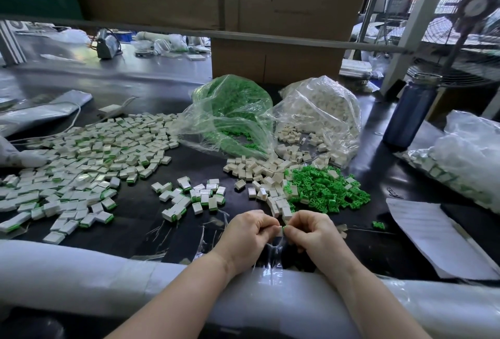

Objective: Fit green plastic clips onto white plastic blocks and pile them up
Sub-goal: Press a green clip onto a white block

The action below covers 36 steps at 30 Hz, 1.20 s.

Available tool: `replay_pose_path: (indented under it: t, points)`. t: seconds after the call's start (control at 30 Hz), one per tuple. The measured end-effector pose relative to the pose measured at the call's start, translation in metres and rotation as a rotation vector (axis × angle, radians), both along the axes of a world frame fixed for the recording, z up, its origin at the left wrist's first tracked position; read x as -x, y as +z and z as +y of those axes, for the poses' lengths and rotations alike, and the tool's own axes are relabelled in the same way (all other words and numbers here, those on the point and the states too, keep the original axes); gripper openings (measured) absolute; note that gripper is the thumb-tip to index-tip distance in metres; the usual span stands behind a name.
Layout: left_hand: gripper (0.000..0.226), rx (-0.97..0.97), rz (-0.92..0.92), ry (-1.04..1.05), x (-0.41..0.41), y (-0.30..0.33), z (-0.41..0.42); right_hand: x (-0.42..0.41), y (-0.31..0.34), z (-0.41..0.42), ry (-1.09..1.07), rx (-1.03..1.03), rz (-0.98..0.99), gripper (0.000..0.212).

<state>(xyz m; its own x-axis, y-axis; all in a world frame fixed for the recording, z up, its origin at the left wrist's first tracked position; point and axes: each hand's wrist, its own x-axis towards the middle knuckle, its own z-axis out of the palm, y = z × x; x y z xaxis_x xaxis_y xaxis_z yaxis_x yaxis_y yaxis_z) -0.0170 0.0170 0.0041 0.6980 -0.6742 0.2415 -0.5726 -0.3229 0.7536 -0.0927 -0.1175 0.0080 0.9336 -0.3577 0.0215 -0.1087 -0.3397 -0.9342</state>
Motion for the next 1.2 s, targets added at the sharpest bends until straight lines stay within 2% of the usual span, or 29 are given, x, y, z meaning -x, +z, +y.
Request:
replay_pose_path:
  t: [0.1, 0.23, 0.3, 0.4, 0.47, 0.67, 0.93, 1.2]
  points:
    - [0.015, 0.067, 0.107, 0.016, 0.0022, 0.0014, -0.0011, 0.0000, 0.0009, 0.0008, -0.054, -0.049, -0.084, 0.011]
    - [0.013, 0.081, 0.155, -0.021, 0.0040, 0.0028, -0.0018, 0.0003, 0.0011, -0.0007, -0.088, -0.197, -0.125, 0.012]
    - [0.022, 0.048, 0.118, -0.024, 0.0040, 0.0019, -0.0012, 0.0011, 0.0009, -0.0010, -0.091, -0.208, -0.131, 0.011]
    - [0.013, 0.064, 0.072, 0.011, 0.0033, 0.0007, -0.0014, 0.0024, 0.0017, -0.0017, -0.079, -0.227, -0.134, 0.008]
    - [0.007, 0.104, 0.114, 0.023, 0.0013, 0.0005, -0.0016, 0.0032, 0.0028, -0.0027, -0.069, -0.242, -0.131, 0.007]
    - [0.008, 0.115, 0.228, 0.019, -0.0024, -0.0010, -0.0008, 0.0012, 0.0019, 0.0006, -0.071, -0.182, -0.095, 0.011]
    - [0.014, 0.019, 0.096, 0.028, -0.0036, -0.0038, -0.0016, 0.0018, 0.0013, 0.0001, -0.002, -0.113, -0.021, 0.016]
    - [0.012, 0.025, 0.083, -0.006, -0.0008, -0.0005, -0.0010, 0.0003, -0.0002, 0.0001, -0.031, -0.114, -0.028, 0.017]
